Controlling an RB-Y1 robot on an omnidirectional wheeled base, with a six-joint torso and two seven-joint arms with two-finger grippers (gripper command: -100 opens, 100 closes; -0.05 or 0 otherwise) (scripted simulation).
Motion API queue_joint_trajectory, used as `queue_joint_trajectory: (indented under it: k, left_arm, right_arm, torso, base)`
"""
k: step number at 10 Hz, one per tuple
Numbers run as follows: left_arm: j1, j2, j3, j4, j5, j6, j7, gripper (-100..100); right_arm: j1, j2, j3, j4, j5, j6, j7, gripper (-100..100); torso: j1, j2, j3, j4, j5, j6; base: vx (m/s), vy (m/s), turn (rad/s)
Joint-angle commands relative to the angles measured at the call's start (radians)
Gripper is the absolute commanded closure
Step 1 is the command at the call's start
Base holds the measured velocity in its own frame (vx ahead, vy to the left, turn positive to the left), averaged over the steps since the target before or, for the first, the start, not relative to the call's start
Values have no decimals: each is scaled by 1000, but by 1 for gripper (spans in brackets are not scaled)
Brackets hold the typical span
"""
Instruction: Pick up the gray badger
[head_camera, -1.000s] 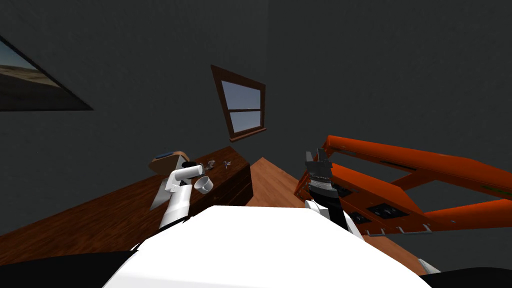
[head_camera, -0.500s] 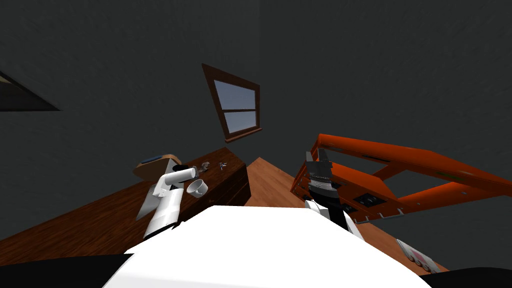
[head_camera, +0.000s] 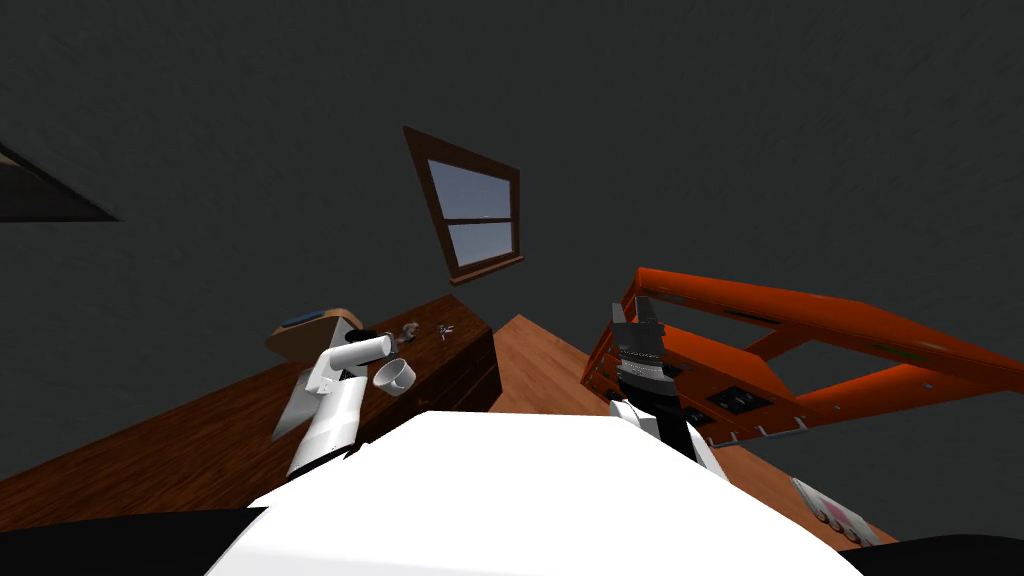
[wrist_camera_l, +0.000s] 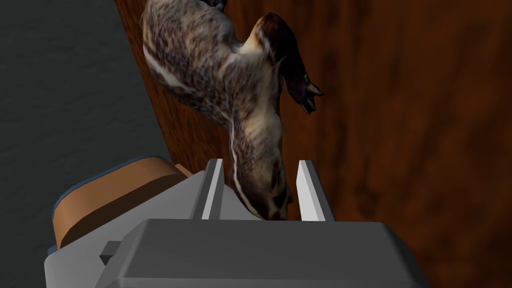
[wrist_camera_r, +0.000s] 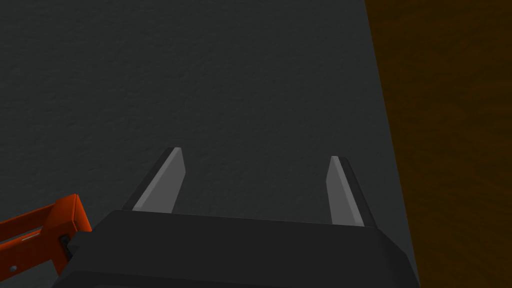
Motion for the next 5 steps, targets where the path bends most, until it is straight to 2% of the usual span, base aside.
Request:
queue_joint_trajectory:
  k: [1, 2, 5]
  left_arm:
    - [-20, -26, -12, -27, -22, 24, -10, 100]
    - [-39, -56, -25, -52, -45, 45, -21, 100]
    - [-76, -115, -52, -103, -91, 88, -43, 100]
  right_arm:
    - [0, 0, 0, 0, 0, 0, 0, 0]
    - [0, 0, 0, 0, 0, 0, 0, 0]
    - [0, 0, 0, 0, 0, 0, 0, 0]
  torso:
    - [0, 0, 0, 0, 0, 0]
    - [1, 1, 0, 0, 0, -2]
    - [1, 0, 1, 1, -1, -1]
  base:
    - [4, 20, 232]
    - [14, 41, 294]
    - [10, 35, 162]
